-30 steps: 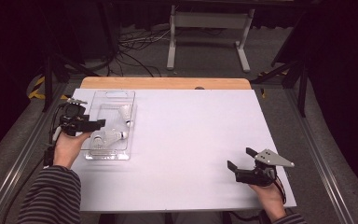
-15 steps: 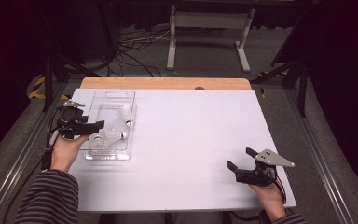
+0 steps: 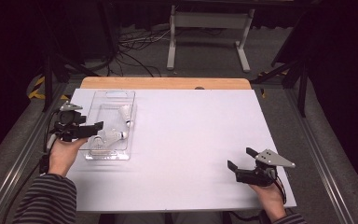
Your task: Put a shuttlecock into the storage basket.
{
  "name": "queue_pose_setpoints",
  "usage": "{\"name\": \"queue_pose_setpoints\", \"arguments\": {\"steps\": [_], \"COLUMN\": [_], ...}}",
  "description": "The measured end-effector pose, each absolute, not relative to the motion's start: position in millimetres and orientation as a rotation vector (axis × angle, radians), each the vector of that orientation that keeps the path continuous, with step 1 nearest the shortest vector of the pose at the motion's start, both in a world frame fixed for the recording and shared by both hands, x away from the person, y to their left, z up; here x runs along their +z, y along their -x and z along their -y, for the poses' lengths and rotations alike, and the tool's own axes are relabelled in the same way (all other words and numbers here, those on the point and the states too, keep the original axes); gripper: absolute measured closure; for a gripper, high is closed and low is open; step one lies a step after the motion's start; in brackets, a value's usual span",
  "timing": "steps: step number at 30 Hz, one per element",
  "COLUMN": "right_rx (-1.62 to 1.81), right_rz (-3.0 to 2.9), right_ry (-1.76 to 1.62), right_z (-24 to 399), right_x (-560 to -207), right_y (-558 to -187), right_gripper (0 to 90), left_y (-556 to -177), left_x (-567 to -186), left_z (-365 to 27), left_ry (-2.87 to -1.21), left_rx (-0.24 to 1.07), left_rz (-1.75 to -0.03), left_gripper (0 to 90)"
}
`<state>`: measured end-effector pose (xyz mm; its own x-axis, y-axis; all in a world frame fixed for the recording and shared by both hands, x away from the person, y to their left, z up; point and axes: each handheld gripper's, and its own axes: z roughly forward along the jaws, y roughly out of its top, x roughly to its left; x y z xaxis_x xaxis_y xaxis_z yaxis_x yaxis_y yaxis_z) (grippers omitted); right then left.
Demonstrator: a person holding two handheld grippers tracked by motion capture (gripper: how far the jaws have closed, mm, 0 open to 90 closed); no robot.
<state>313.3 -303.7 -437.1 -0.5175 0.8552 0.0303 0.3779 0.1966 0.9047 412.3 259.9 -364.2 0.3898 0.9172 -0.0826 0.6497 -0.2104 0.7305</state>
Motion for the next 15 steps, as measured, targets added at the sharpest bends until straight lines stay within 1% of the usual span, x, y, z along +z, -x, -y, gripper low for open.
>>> {"name": "queue_pose_setpoints", "arguments": {"steps": [15], "right_rx": [1.287], "right_rz": [-1.991], "right_ry": [-1.146], "right_z": [303.6], "right_x": [-437.2], "right_y": [-313.3], "right_gripper": [9.0], "left_y": [-403.9], "left_x": [-366.1], "left_z": [-265.3], "left_ry": [-1.952], "left_rx": [0.498], "left_rz": [-1.321], "left_gripper": [27.5]}}
